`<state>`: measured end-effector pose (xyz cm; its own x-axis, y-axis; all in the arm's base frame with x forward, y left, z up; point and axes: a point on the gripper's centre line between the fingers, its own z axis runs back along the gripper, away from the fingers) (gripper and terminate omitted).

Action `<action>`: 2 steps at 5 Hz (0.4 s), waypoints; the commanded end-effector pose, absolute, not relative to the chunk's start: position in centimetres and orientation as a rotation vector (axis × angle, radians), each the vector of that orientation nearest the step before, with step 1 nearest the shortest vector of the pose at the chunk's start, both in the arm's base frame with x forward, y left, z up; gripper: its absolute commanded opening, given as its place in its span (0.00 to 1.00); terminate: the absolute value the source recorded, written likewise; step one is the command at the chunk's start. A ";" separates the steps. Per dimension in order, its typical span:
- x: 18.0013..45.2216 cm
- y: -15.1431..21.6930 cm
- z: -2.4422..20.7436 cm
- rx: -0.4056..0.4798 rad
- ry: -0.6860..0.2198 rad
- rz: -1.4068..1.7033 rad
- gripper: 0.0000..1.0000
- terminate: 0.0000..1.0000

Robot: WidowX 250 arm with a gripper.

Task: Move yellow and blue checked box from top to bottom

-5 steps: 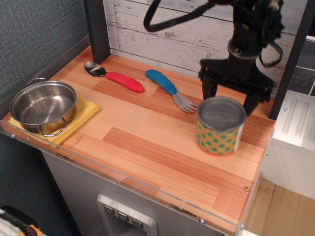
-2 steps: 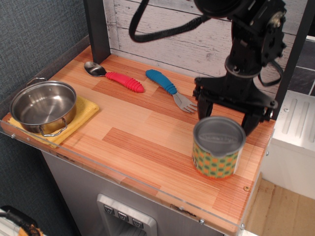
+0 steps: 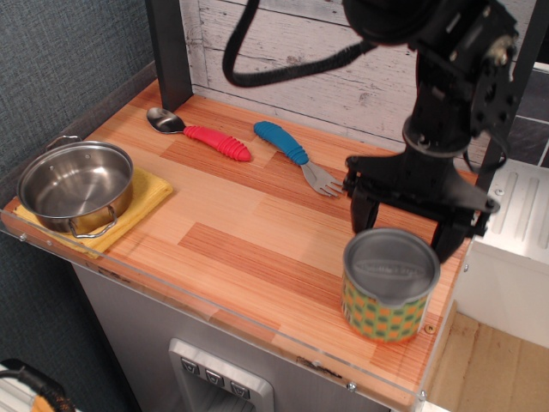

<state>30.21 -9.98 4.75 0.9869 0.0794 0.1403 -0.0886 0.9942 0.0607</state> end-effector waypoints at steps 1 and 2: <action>29.1 -10.5 7.4 0.058 -0.179 0.074 1.00 0.00; 29.3 -9.6 8.2 0.079 -0.199 0.098 1.00 0.00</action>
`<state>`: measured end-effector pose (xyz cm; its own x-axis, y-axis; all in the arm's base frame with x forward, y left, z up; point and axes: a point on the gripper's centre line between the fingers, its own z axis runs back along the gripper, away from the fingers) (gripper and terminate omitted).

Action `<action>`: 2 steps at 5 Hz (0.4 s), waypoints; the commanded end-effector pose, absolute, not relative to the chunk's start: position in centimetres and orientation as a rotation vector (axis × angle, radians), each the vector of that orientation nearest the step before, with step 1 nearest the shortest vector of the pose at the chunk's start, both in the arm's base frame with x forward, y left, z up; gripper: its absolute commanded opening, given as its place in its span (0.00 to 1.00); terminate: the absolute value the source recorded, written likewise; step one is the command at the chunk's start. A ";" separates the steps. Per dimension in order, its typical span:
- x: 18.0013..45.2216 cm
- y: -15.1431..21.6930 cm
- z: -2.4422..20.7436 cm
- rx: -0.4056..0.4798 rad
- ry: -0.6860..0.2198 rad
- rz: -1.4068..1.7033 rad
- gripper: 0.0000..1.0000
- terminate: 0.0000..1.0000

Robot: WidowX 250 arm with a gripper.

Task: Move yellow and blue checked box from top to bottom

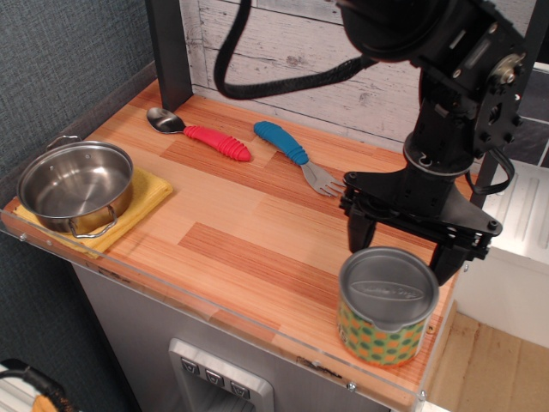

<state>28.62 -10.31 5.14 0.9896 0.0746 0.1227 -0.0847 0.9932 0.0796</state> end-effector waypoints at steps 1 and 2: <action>30.2 -8.8 9.6 0.111 -0.210 0.104 1.00 0.00; 31.8 -7.8 11.0 0.136 -0.218 0.125 1.00 0.00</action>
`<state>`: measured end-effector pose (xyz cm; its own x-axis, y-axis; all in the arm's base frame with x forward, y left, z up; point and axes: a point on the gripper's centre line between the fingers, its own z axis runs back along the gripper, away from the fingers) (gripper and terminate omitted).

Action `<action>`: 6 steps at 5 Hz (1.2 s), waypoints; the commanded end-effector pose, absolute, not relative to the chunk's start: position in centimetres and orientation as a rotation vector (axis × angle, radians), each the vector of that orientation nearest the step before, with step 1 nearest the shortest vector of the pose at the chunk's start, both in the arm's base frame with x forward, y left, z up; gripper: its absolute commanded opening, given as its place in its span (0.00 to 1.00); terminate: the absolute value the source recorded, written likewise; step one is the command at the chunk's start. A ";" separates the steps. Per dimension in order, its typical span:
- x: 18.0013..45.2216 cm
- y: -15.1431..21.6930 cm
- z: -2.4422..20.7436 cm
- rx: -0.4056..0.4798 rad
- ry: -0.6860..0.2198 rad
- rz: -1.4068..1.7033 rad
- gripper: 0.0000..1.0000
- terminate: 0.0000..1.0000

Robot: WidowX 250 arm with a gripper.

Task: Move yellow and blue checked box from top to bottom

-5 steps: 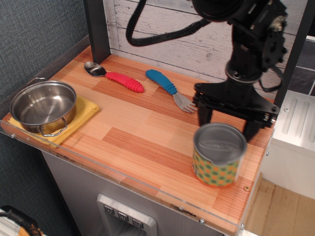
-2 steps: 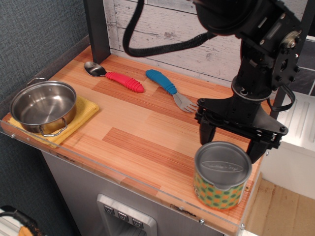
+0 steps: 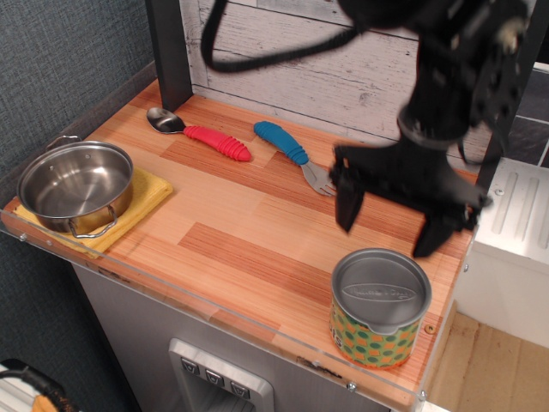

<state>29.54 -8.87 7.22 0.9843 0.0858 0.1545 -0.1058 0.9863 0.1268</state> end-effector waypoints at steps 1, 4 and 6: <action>33.2 -6.2 11.4 0.106 -0.192 0.193 1.00 0.00; 33.1 0.2 13.4 0.129 -0.155 0.274 1.00 0.00; 32.3 4.0 12.0 0.138 -0.050 0.338 1.00 0.00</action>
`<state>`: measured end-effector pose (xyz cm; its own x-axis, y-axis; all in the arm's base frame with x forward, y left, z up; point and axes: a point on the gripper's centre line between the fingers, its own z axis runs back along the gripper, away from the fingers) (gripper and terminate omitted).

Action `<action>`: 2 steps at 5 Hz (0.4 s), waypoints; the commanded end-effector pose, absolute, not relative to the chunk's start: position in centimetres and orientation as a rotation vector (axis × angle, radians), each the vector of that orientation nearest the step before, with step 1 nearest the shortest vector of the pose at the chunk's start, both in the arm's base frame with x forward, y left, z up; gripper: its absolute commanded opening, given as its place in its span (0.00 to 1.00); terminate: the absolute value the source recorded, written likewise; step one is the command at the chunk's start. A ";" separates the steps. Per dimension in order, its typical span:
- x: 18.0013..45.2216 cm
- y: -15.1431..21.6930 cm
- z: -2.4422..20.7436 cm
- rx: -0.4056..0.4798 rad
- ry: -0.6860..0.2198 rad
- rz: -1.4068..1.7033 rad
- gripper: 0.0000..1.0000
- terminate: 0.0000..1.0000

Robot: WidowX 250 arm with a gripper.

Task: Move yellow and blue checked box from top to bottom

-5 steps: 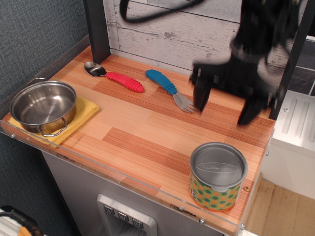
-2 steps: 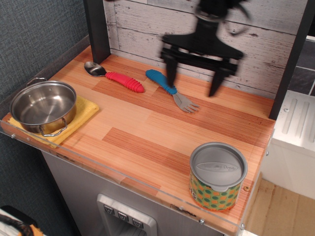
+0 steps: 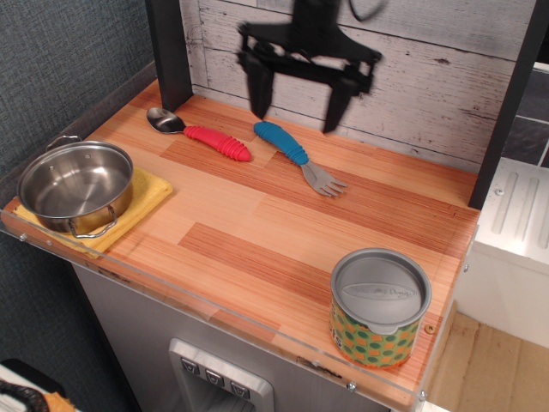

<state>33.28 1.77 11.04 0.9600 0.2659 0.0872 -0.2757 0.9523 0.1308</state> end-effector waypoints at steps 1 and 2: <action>30.7 6.3 11.6 0.134 -0.054 0.464 1.00 0.00; 29.2 9.3 11.2 0.142 -0.037 0.573 1.00 0.00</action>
<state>29.08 8.97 9.04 0.8417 0.5396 0.0175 -0.5364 0.8322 0.1404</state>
